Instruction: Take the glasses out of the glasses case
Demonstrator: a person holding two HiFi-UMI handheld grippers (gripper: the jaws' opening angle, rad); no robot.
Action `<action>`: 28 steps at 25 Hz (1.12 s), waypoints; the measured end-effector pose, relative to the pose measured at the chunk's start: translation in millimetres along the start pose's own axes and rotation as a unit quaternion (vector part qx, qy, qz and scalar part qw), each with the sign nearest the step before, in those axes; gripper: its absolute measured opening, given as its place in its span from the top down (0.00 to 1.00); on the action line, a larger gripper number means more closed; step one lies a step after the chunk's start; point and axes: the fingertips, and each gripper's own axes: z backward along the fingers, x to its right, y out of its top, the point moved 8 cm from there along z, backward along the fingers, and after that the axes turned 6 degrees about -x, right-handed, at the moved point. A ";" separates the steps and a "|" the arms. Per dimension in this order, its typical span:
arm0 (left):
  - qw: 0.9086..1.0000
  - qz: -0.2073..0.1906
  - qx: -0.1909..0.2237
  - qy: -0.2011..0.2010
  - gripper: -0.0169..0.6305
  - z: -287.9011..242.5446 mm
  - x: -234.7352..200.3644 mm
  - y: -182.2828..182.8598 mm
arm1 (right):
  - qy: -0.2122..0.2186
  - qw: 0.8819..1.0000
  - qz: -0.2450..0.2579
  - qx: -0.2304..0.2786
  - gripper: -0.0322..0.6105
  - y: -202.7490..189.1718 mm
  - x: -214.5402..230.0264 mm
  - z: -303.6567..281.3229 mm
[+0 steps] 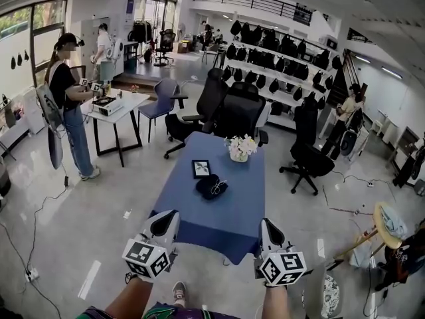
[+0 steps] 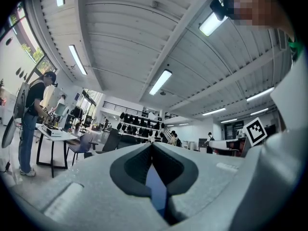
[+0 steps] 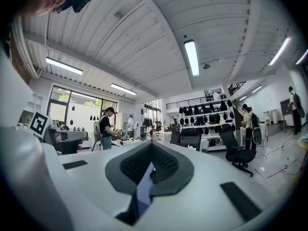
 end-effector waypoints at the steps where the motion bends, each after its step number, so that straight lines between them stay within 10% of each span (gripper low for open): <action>1: 1.000 0.001 0.000 0.000 0.95 -6.2 -4.5 0.6 | 0.001 1.000 0.001 0.000 0.95 1.0 1.6 -7.7; 28: 1.000 -0.004 -0.006 -0.014 0.95 -105.8 -132.3 22.6 | 0.011 1.000 0.009 -0.010 0.95 30.1 -12.4 -177.9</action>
